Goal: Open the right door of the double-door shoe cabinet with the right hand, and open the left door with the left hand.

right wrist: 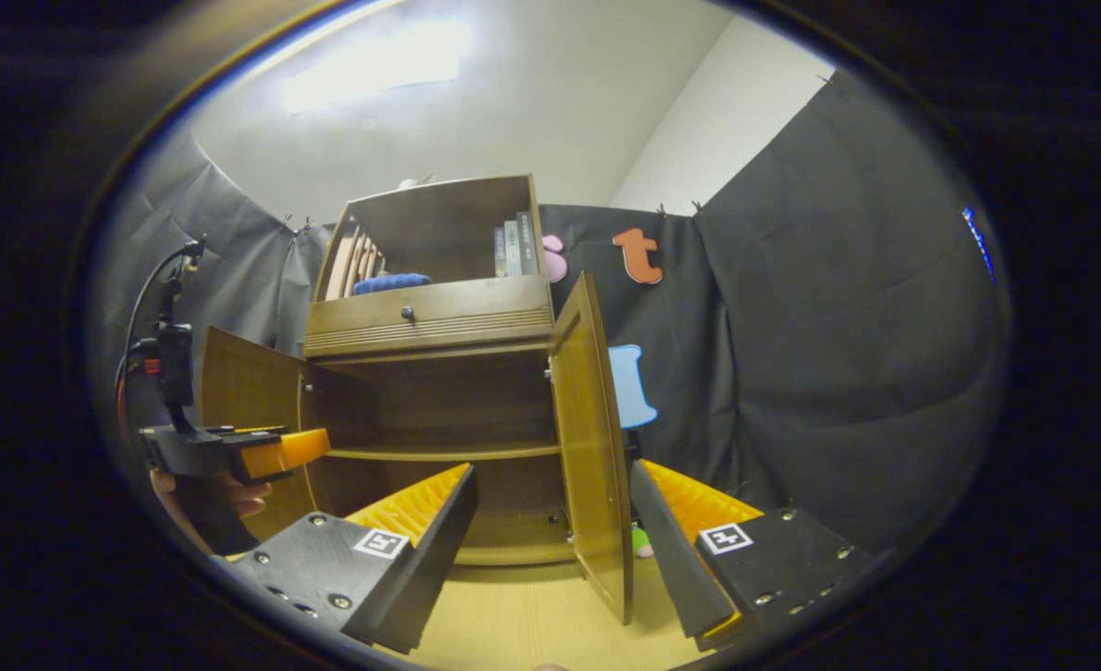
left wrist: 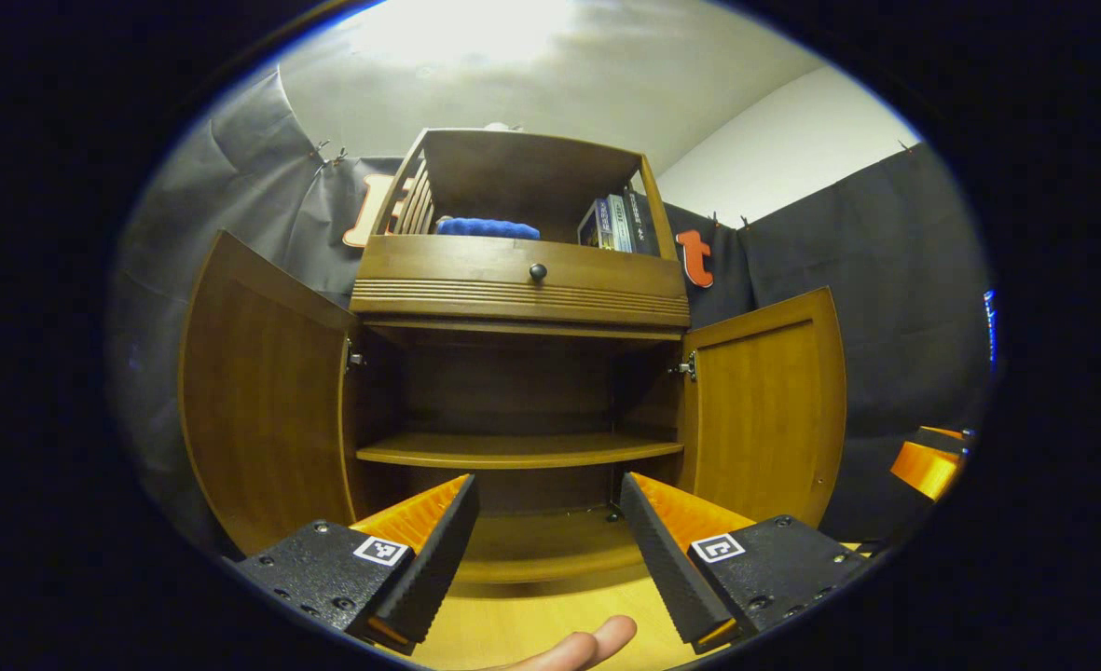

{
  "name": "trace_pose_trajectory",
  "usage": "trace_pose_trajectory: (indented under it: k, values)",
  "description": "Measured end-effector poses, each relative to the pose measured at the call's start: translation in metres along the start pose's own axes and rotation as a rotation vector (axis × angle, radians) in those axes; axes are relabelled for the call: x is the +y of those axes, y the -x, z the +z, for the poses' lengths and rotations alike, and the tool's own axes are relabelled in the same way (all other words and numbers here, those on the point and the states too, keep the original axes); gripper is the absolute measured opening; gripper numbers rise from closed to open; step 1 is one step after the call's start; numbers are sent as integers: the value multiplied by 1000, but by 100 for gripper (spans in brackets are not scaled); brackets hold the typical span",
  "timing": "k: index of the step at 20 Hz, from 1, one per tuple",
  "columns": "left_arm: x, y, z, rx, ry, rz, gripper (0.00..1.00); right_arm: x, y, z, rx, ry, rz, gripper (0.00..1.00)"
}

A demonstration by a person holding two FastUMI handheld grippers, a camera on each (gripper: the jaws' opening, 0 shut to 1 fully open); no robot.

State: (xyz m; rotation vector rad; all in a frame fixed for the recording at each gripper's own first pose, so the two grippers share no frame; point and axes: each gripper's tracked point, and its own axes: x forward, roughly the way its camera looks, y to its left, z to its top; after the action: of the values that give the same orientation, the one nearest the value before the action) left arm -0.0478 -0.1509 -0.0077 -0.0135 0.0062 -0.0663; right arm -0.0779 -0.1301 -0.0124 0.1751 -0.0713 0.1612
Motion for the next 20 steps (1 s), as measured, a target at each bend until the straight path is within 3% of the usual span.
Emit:
trace_pose_trajectory:
  k: [1,8,16,20]
  values:
    - [-4,-5,-6,7,1,2,94,0,-5,-2,1,-6,0,100]
    - [-20,-43,-49,85,-21,10,94,13,-45,-30,55,-2,9,95]
    - [3,-61,-59,63,-43,66,94,44,-88,-49,68,-3,53,95]
    - [-3,-69,-79,115,-30,36,95,57,-104,-59,86,-12,45,98]
